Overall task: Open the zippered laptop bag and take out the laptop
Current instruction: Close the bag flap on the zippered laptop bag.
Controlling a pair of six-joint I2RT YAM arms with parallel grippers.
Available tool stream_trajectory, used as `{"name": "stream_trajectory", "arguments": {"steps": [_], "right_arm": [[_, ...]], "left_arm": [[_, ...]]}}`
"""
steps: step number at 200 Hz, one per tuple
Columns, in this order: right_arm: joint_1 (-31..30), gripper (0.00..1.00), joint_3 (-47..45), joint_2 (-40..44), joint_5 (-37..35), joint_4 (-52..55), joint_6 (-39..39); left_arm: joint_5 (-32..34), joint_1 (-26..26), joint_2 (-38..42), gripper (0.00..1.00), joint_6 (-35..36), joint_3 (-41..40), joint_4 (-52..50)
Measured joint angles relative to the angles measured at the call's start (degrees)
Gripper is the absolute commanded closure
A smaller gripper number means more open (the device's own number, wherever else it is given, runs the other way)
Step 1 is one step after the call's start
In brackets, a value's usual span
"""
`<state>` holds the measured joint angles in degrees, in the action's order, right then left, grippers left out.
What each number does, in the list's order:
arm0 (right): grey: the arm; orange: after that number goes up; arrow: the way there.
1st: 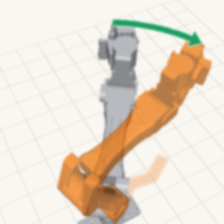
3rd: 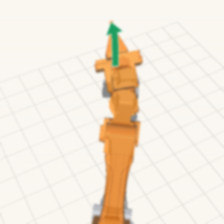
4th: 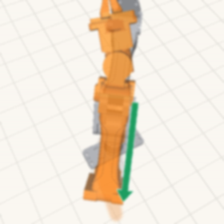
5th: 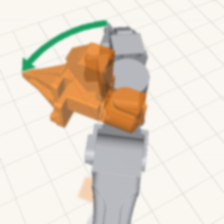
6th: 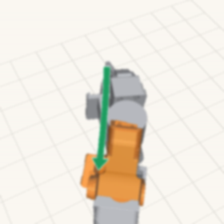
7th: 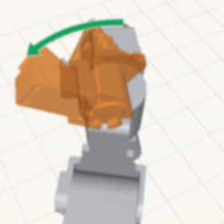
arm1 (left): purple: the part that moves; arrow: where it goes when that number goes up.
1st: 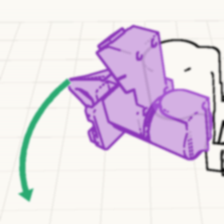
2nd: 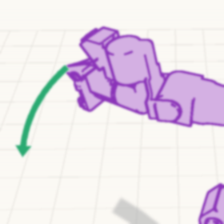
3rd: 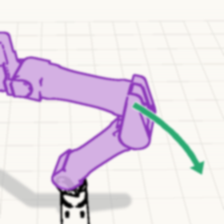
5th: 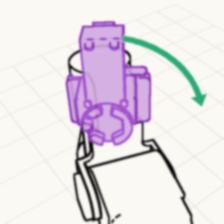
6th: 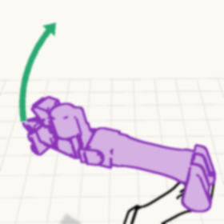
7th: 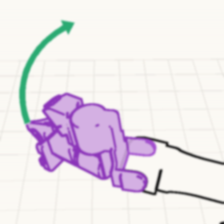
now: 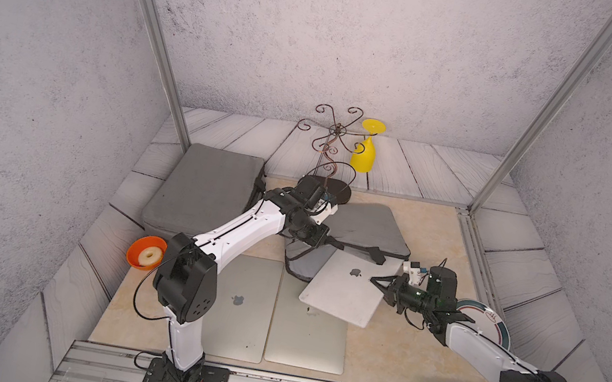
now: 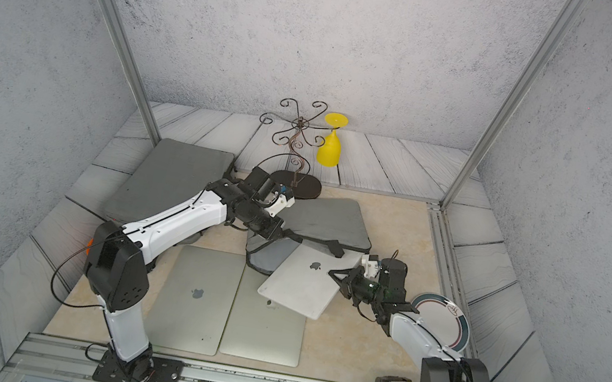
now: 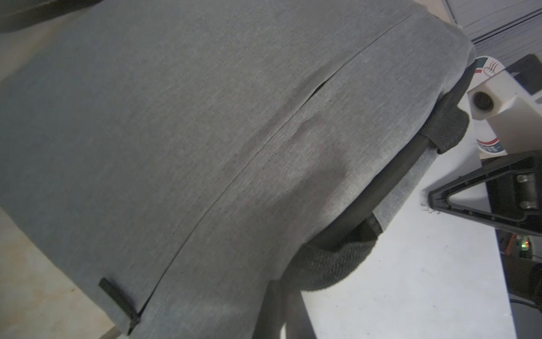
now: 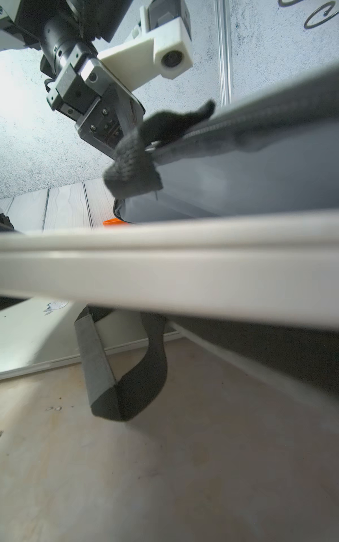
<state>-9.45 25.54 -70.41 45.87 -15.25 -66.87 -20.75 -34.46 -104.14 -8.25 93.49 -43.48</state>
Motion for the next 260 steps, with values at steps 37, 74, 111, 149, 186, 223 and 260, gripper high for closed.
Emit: {"name": "stream_trajectory", "arguments": {"steps": [37,74,111,149,186,223,260], "right_arm": [[-2.54,1.0,-0.7,-1.53,-2.08,-2.32,-0.92],[-4.94,1.0,-1.01,-3.65,-4.22,-6.62,-2.89],[-5.38,1.0,-2.89,-2.05,-5.84,-7.5,-3.8],[-5.07,1.0,-6.95,6.97,-6.51,-3.06,-4.26],[-4.04,1.0,-6.97,12.81,-6.36,2.6,-4.42],[-1.14,1.0,-6.51,17.14,-4.48,9.79,-3.28],[3.89,1.0,-0.46,17.59,1.7,23.06,7.02]], "left_arm": [[-1.99,-2.64,-1.18,1.0,-5.33,1.51,1.53],[-2.23,-4.83,-3.17,1.0,-7.96,3.06,2.49],[0.39,-4.7,-4.02,1.0,-8.28,3.21,2.36],[5.46,-3.58,-4.04,1.0,-6.88,4.13,0.15],[10.08,-2.12,-4.04,1.0,-4.37,4.98,-2.36],[13.6,-1.2,-4.0,1.0,-2.23,5.4,-4.68],[16.76,-0.28,-2.64,1.0,0.42,4.57,-5.22]]}}
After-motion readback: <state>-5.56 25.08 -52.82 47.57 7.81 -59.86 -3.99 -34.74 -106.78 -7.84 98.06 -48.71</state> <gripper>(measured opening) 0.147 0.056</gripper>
